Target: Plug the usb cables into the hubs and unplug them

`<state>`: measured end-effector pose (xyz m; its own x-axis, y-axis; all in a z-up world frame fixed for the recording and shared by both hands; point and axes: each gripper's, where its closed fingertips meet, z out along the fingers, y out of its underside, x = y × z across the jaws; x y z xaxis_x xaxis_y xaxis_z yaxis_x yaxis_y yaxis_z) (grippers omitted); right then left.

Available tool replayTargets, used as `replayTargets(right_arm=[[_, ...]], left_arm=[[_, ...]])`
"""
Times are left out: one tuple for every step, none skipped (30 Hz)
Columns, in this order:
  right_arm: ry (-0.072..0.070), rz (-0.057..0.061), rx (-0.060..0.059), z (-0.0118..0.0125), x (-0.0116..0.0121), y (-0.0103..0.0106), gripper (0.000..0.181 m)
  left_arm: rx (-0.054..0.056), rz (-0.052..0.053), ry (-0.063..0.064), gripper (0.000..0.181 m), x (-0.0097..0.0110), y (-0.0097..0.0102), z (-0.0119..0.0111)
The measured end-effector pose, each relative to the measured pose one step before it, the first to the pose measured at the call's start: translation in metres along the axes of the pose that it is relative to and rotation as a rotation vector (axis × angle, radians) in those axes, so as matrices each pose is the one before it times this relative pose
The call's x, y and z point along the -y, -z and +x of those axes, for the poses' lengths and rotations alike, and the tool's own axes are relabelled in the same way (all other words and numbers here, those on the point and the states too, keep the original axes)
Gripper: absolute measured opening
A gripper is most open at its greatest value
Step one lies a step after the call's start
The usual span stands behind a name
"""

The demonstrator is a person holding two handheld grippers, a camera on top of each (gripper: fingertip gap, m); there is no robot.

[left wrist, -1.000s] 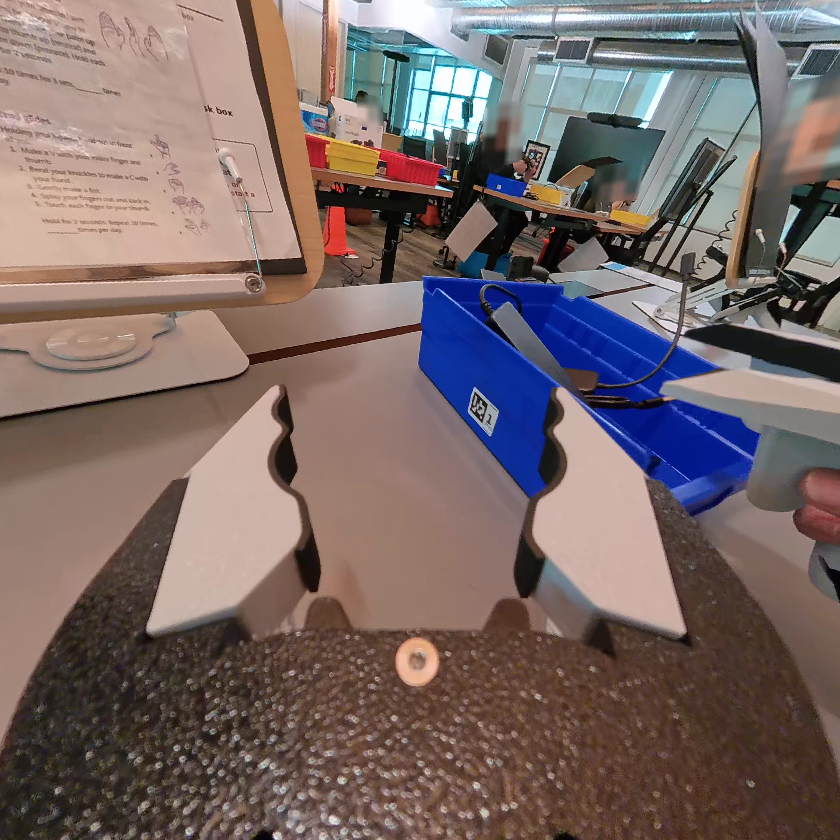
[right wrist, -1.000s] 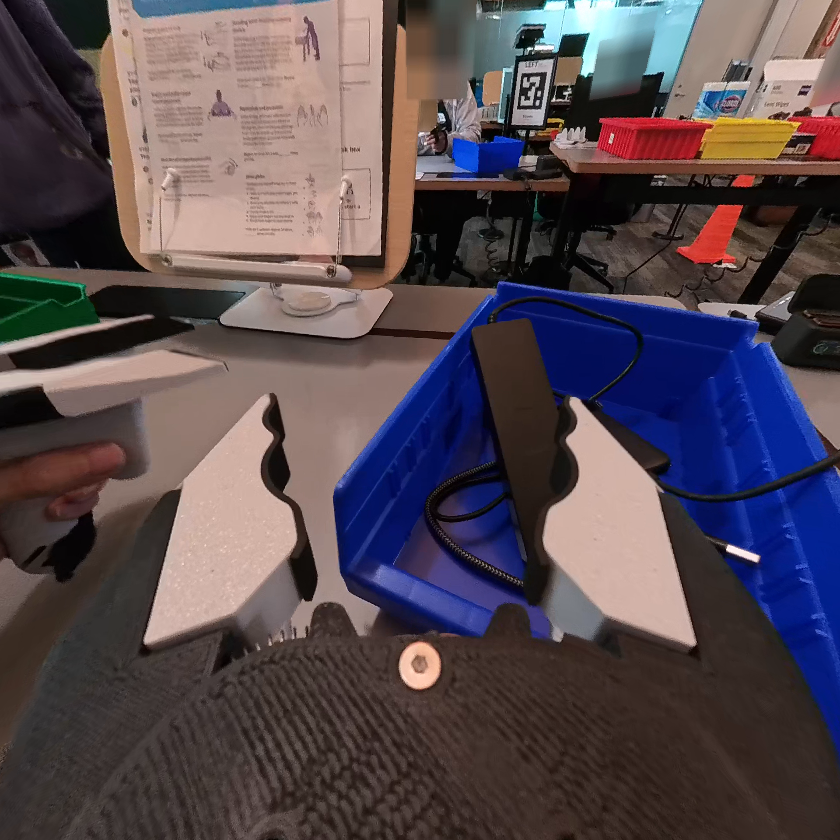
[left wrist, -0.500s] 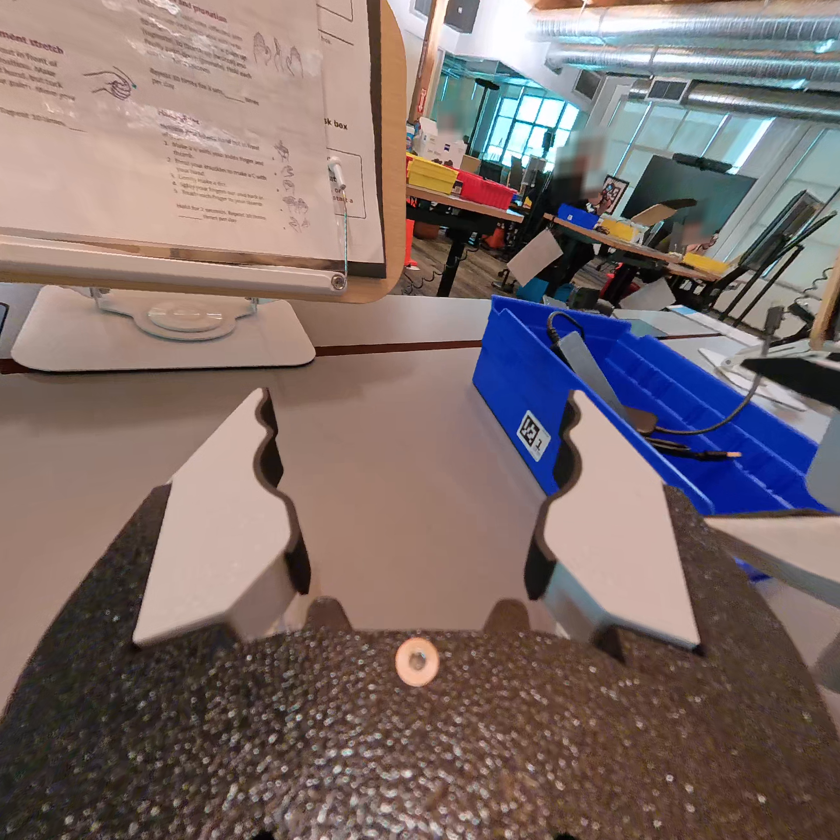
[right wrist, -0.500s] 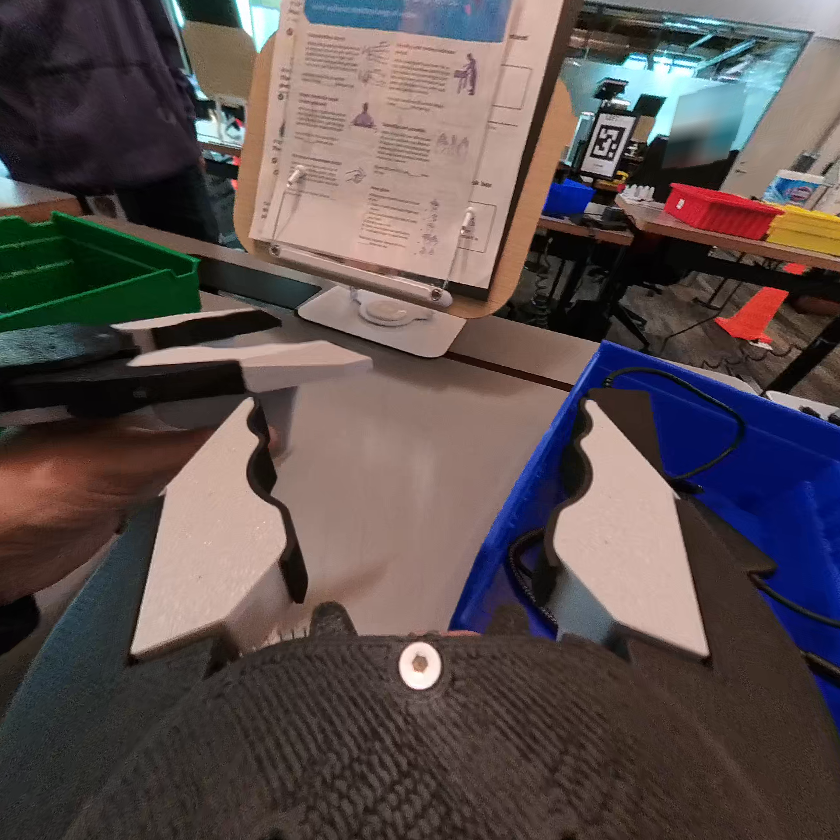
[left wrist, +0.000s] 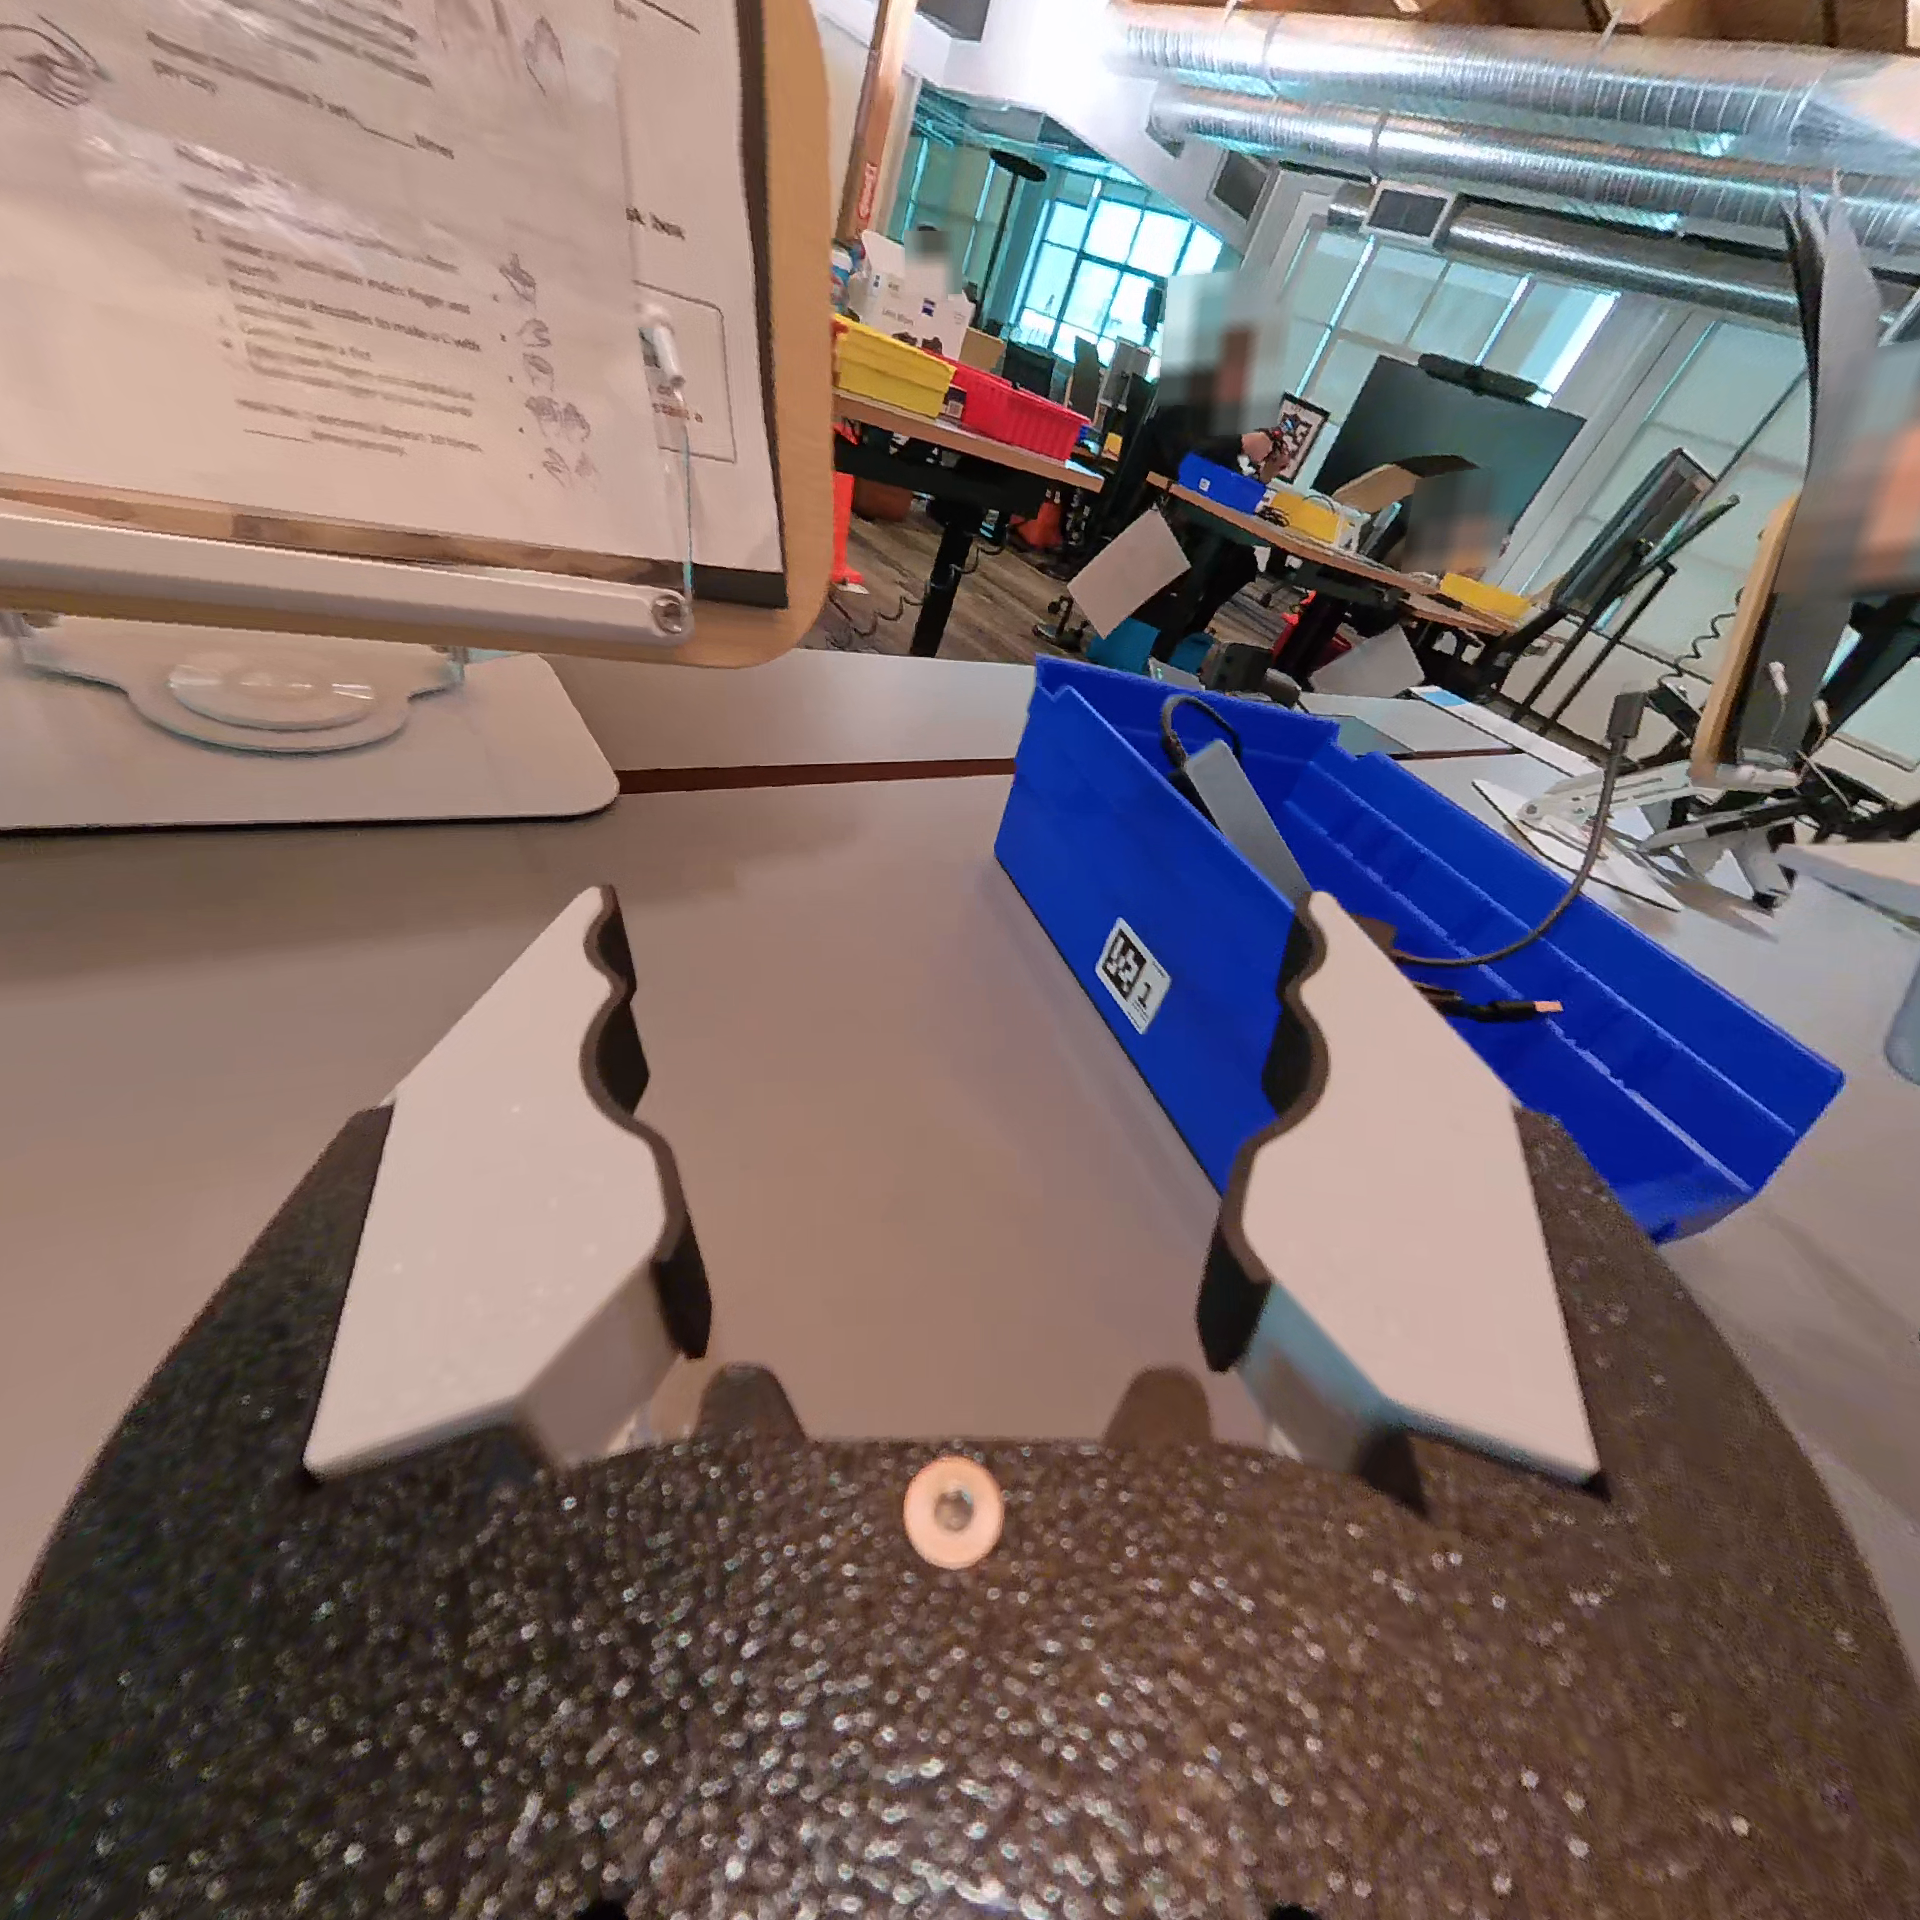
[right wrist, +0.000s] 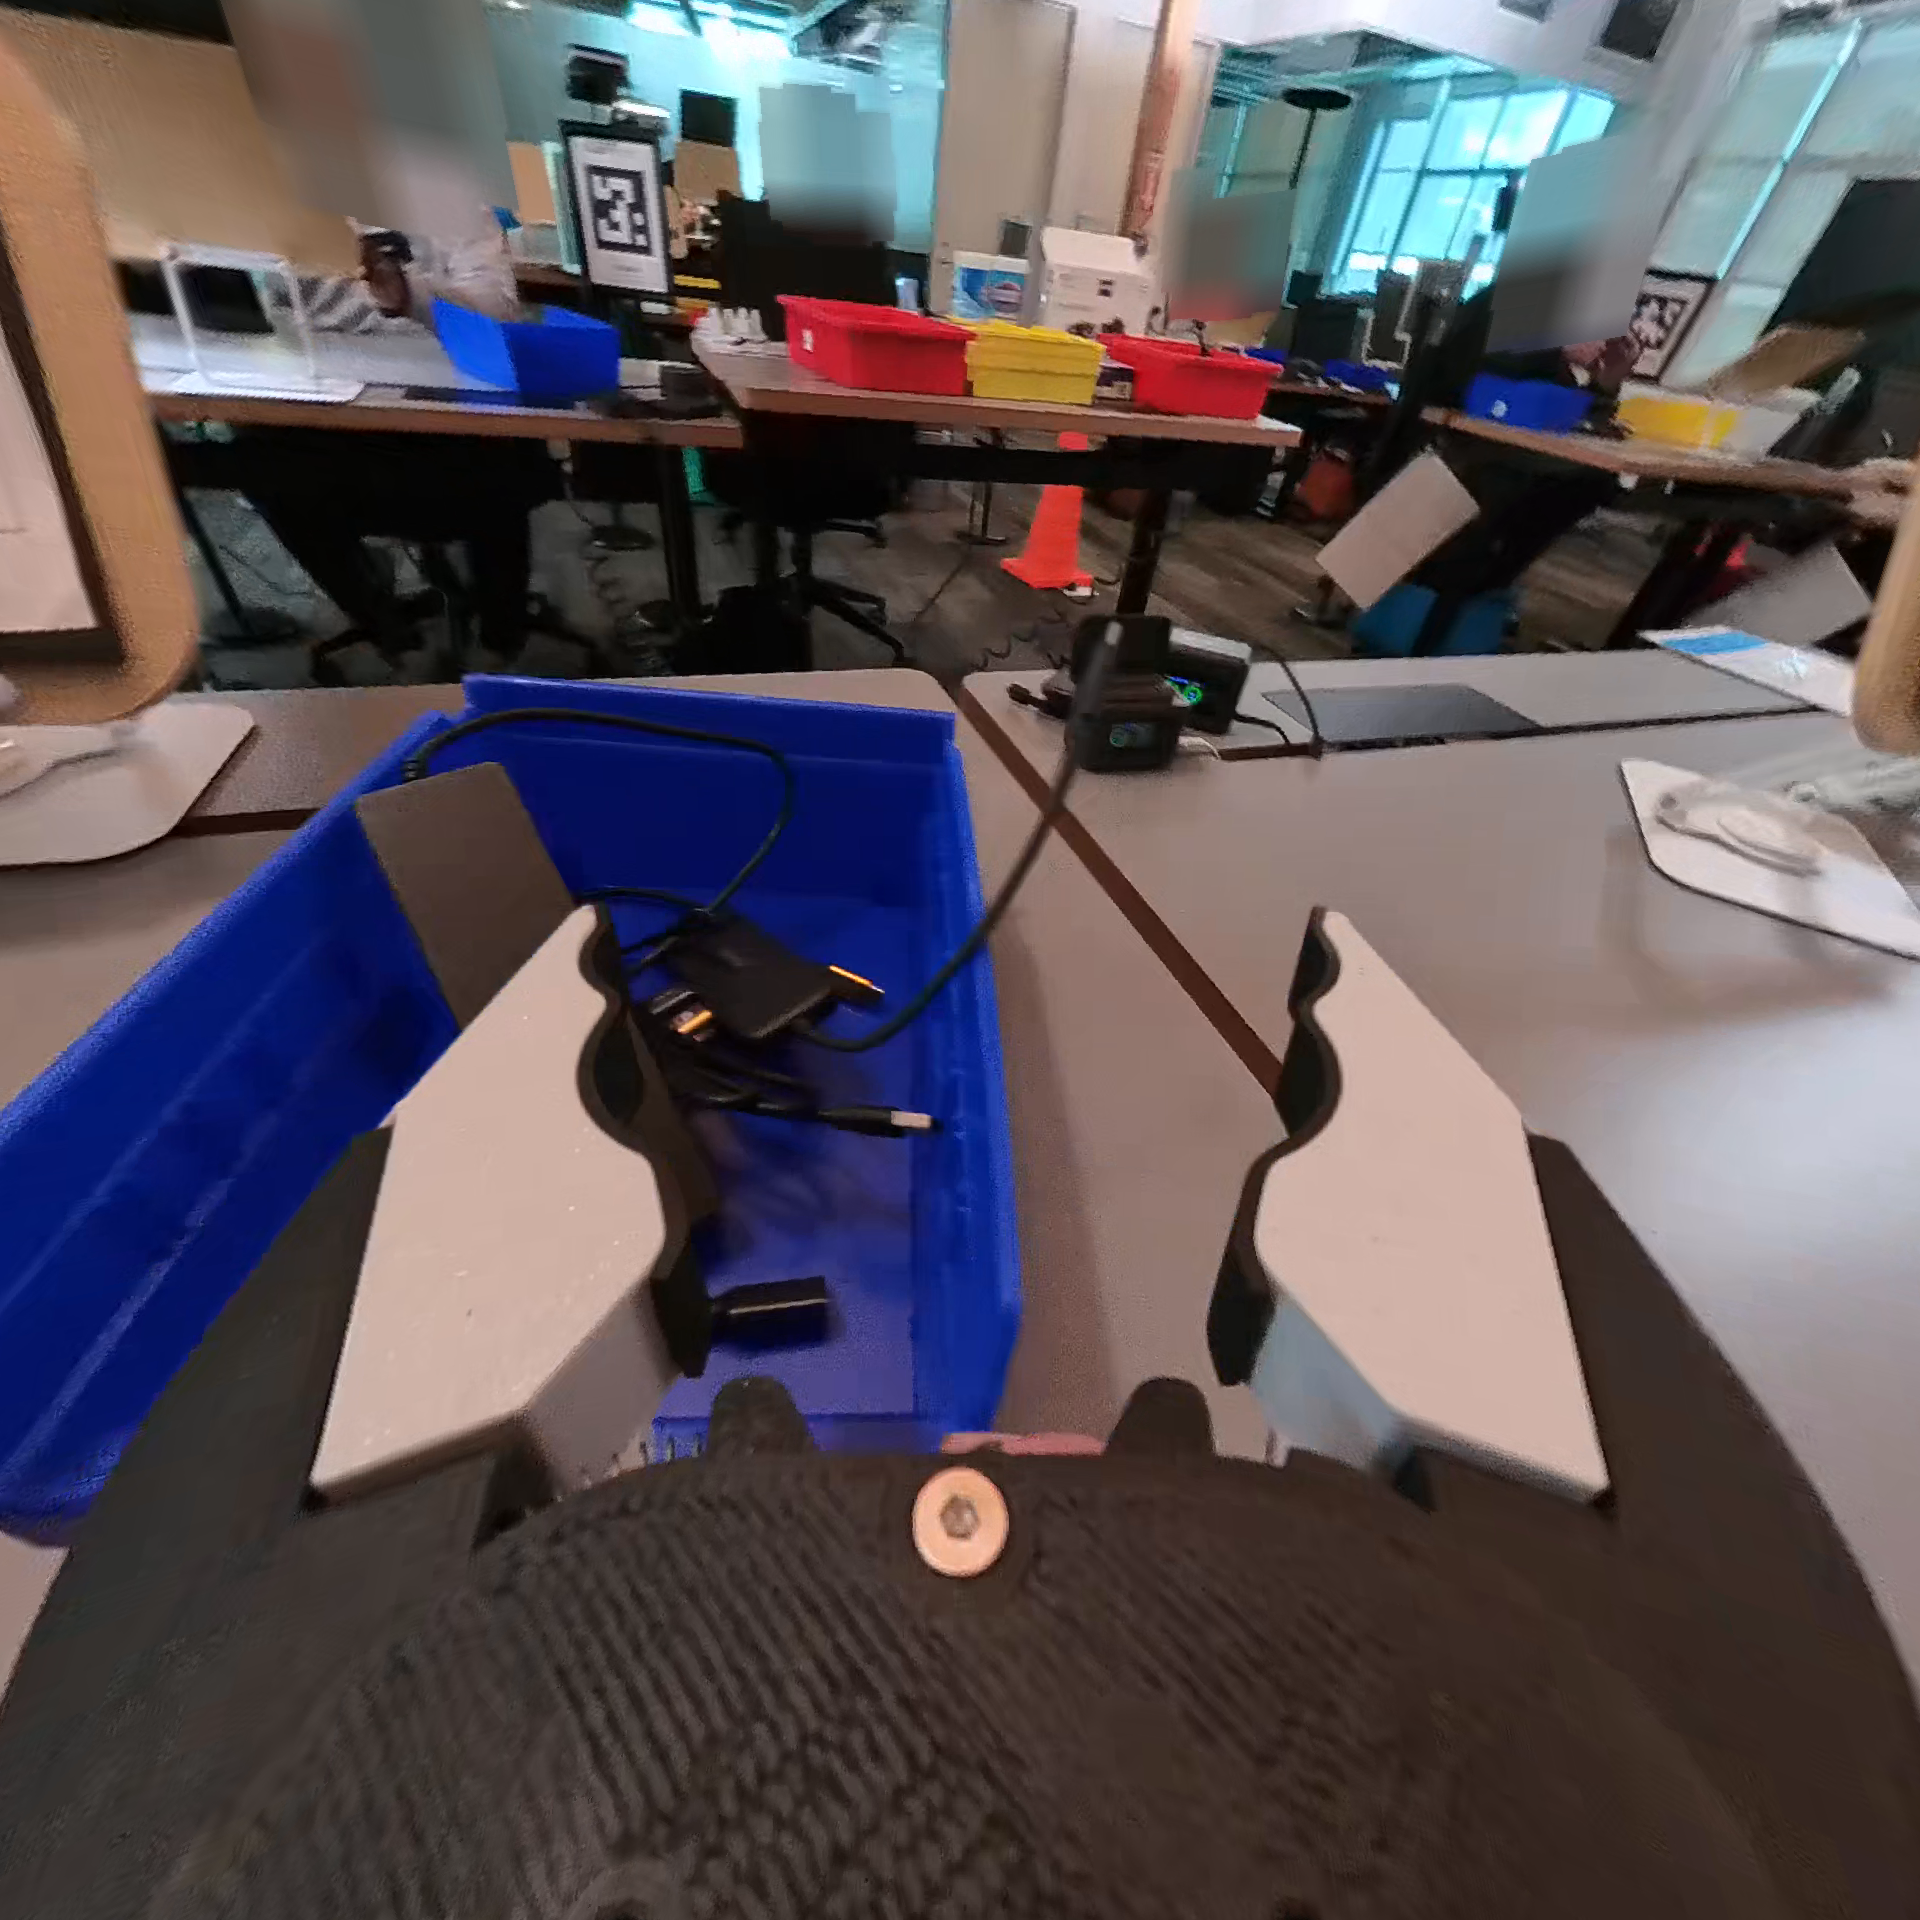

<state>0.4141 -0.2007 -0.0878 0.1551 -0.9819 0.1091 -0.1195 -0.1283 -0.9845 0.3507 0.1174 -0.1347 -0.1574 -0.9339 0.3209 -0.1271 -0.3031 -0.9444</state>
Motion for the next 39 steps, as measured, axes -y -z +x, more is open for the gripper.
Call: replayTargets(right_arm=[[-0.0105, -0.0039, 0.0030, 0.00396, -0.00299, 0.00140, 0.123], [0.0020, -0.0079, 0.0194, -0.00179, -0.00357, 0.00019, 0.123], [0.0070, -0.0142, 0.0235, -0.00402, -0.00390, -0.00088, 0.123], [-0.0069, -0.0143, 0.0169, -0.00369, -0.00331, -0.00149, 0.123], [-0.0245, -0.0064, 0.0176, -0.00391, -0.00154, -0.00133, 0.124], [-0.0185, 0.0020, 0.0271, -0.00562, -0.00050, -0.00087, 0.123], [-0.0031, 0.0012, 0.0208, -0.00460, -0.00076, -0.00072, 0.121], [0.0086, -0.0051, -0.0005, -0.00119, -0.00165, -0.00077, 0.120], [0.0113, -0.0072, -0.0104, 0.00070, -0.00193, -0.00062, 0.121], [0.0067, -0.0038, -0.0068, 0.00047, -0.00107, -0.00031, 0.123], [0.0019, -0.0002, -0.0004, -0.00011, -0.00020, -0.00010, 0.123], [-0.0030, 0.0036, -0.0003, -0.00022, 0.00084, 0.00011, 0.122], [-0.0026, 0.0059, 0.0048, -0.00126, 0.00161, 0.00037, 0.122], [0.0014, 0.0061, 0.0081, -0.00231, 0.00205, 0.00061, 0.121], [0.0041, 0.0045, 0.0079, -0.00276, 0.00220, 0.00058, 0.121], [0.0058, 0.0039, 0.0088, -0.00335, 0.00202, 0.00083, 0.121], [0.0055, 0.0056, 0.0114, -0.00373, 0.00212, 0.00098, 0.121], [0.0003, 0.0070, 0.0121, -0.00391, 0.00259, 0.00099, 0.121], [-0.0031, 0.0080, 0.0152, -0.00450, 0.00270, 0.00122, 0.120], [-0.0011, 0.0084, 0.0171, -0.00510, 0.00276, 0.00122, 0.119], [0.0018, 0.0080, 0.0145, -0.00491, 0.00283, 0.00128, 0.119], [0.0023, 0.0088, 0.0143, -0.00539, 0.00328, 0.00123, 0.119], [-0.0012, 0.0100, 0.0189, -0.00663, 0.00394, 0.00156, 0.119], [-0.0044, 0.0110, 0.0270, -0.00882, 0.00489, 0.00194, 0.119], [-0.0029, 0.0132, 0.0324, -0.01094, 0.00599, 0.00222, 0.118], [0.0039, 0.0062, 0.0282, -0.01165, 0.00565, 0.00188, 0.114], [-0.0010, -0.0036, 0.0265, -0.01297, 0.00563, 0.00090, 0.110], [-0.0085, 0.0021, 0.0389, -0.01748, 0.00758, -0.00021, 0.106], [-0.0099, 0.0217, 0.0579, -0.02289, 0.01275, -0.00285, 0.106], [-0.0060, 0.0151, 0.0678, -0.02620, 0.01454, -0.00670, 0.105], [-0.0059, 0.0071, 0.0747, -0.02876, 0.01514, -0.01148, 0.105], [-0.0051, -0.0024, 0.0827, -0.03089, 0.01401, -0.01685, 0.106], [-0.0158, -0.0278, 0.0857, -0.03145, 0.01102, -0.02118, 0.108], [-0.0281, -0.0426, 0.0870, -0.03247, 0.00904, -0.02287, 0.110], [-0.0395, -0.0338, 0.1034, -0.03516, 0.00856, -0.02381, 0.111], [-0.0564, -0.0278, 0.0889, -0.03048, 0.00662, -0.02496, 0.115], [-0.0559, -0.0236, 0.0494, -0.02053, 0.00384, -0.02509, 0.113], [-0.0338, -0.0227, -0.0081, -0.00847, -0.00005, -0.02486, 0.105], [-0.0106, -0.0344, -0.0446, -0.00132, -0.00595, -0.02411, 0.104]], left_arm=[[-0.0156, -0.0130, -0.0036, 0.121, -0.00442, -0.00187, 0.00522], [-0.0229, -0.0218, 0.0019, 0.121, -0.00571, -0.00225, 0.00783], [-0.0372, -0.0283, 0.0104, 0.121, -0.00611, -0.00262, 0.01188], [-0.0446, -0.0270, 0.0111, 0.121, -0.00563, -0.00303, 0.01455], [-0.0411, -0.0185, 0.0002, 0.119, -0.00470, -0.00349, 0.01526], [-0.0266, -0.0093, -0.0212, 0.116, -0.00394, -0.00455, 0.01332], [-0.0022, -0.0072, -0.0329, 0.111, -0.00322, -0.00591, 0.00933], [0.0094, -0.0123, -0.0300, 0.111, -0.00319, -0.00750, 0.00716], [0.0153, -0.0258, -0.0203, 0.110, -0.00436, -0.00873, 0.00585], [0.0245, -0.0355, -0.0092, 0.110, -0.00507, -0.00970, 0.00415], [0.0173, -0.0303, -0.0066, 0.111, -0.00377, -0.01056, 0.00504], [0.0151, -0.0231, -0.0192, 0.110, -0.00265, -0.01079, 0.00457], [0.0342, -0.0261, -0.0241, 0.110, -0.00271, -0.01040, 0.00105], [0.0328, -0.0265, -0.0239, 0.110, -0.00169, -0.00920, 0.00052], [0.0263, -0.0199, -0.0329, 0.109, -0.00048, -0.00829, 0.00037], [0.0311, -0.0133, -0.0390, 0.103, -0.00011, -0.00747, -0.00182], [0.0284, -0.0168, -0.0324, 0.093, -0.00160, -0.00649, -0.00248], [0.0223, -0.0212, -0.0241, 0.082, -0.00285, -0.00521, -0.00276], [0.0094, -0.0082, -0.0208, 0.073, -0.00220, -0.00366, -0.00174], [-0.0004, 0.0081, -0.0195, 0.056, -0.00081, -0.00154, -0.00074], [0.0178, 0.0168, -0.0230, 0.036, 0.00001, -0.00013, -0.00411], [0.0248, 0.0186, -0.0199, 0.031, 0.00087, 0.00088, -0.00661], [0.0106, 0.0048, -0.0087, 0.028, -0.00050, 0.00166, -0.00551], [0.0042, 0.0080, -0.0094, 0.026, -0.00068, 0.00273, -0.00542], [-0.0008, 0.0171, 0.0022, 0.024, -0.00047, 0.00406, -0.00541], [0.0000, 0.0142, 0.0098, 0.023, -0.00123, 0.00503, -0.00565], [0.0044, 0.0143, -0.0016, 0.021, -0.00104, 0.00580, -0.00577], [0.0089, 0.0141, -0.0053, 0.021, -0.00118, 0.00664, -0.00623], [0.0092, 0.0109, -0.0025, 0.020, -0.00162, 0.00707, -0.00619], [0.0083, 0.0095, 0.0092, 0.020, -0.00183, 0.00664, -0.00618], [0.0041, 0.0070, 0.0245, 0.020, -0.00209, 0.00602, -0.00581], [0.0017, 0.0091, 0.0244, 0.021, -0.00154, 0.00577, -0.00559], [0.0078, 0.0035, 0.0087, 0.021, -0.00165, 0.00534, -0.00593], [0.0099, 0.0008, 0.0015, 0.022, -0.00140, 0.00488, -0.00570], [0.0059, 0.0013, 0.0026, 0.022, -0.00119, 0.00404, -0.00448], [0.0019, 0.0028, 0.0050, 0.022, -0.00088, 0.00279, -0.00379], [-0.0005, -0.0009, 0.0055, 0.023, -0.00062, 0.00136, -0.00333], [-0.0034, -0.0067, -0.0045, 0.023, -0.00067, -0.00010, -0.00273], [-0.0008, -0.0043, -0.0154, 0.023, -0.00054, -0.00034, -0.00264]])
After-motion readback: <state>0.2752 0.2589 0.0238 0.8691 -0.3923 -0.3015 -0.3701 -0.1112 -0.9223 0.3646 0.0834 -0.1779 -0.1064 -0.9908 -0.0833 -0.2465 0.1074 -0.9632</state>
